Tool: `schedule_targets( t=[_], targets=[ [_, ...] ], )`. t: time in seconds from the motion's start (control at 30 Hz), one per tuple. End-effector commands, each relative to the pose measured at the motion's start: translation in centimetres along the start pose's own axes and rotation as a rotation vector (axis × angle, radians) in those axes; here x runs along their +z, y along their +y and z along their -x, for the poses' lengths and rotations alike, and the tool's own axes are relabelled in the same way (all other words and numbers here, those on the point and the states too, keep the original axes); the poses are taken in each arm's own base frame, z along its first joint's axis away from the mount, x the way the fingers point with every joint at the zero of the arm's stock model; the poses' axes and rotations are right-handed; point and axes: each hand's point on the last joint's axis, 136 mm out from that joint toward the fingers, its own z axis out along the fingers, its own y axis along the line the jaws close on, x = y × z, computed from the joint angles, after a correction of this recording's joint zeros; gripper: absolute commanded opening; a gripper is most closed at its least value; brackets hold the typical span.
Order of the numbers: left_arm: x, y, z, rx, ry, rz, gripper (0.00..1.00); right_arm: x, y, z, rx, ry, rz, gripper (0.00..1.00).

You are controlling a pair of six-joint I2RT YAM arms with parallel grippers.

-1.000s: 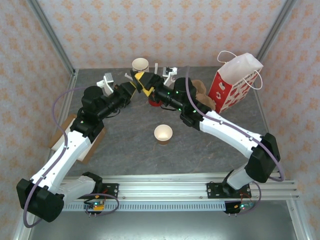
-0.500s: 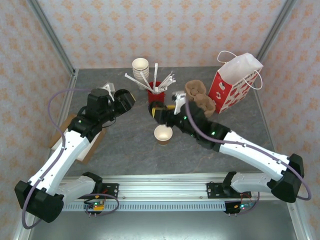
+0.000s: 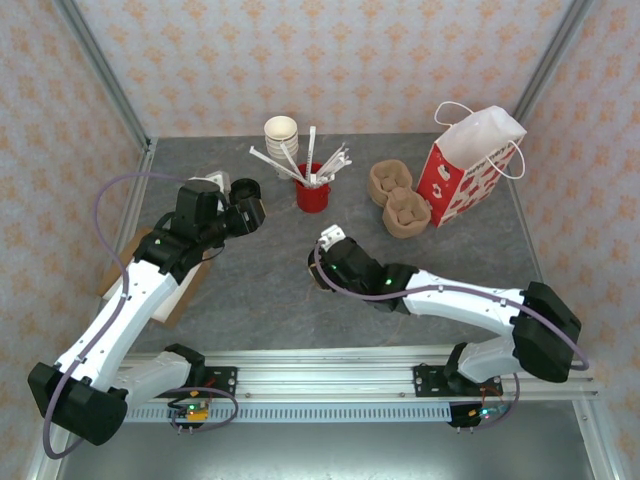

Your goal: Pack the takeout coffee

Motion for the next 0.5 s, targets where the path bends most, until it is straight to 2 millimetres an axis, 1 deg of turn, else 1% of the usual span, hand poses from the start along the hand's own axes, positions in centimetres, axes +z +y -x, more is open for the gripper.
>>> schedule_targets(
  t=[0.0,0.13,0.47],
  targets=[
    [-0.5,0.3,0.4,0.029,-0.014,0.023,0.66,0.6,0.0,0.2,-0.013,-0.030,-0.017,0.59],
    [-0.4,0.1,0.4,0.027,-0.011,0.018,0.66,1.3,-0.1,-0.3,-0.007,-0.015,-0.036,0.58],
    [-0.5,-0.1,0.3,0.027,-0.006,0.003,0.66,1.8,-0.7,-1.5,-0.012,-0.004,-0.068,0.58]
  ],
)
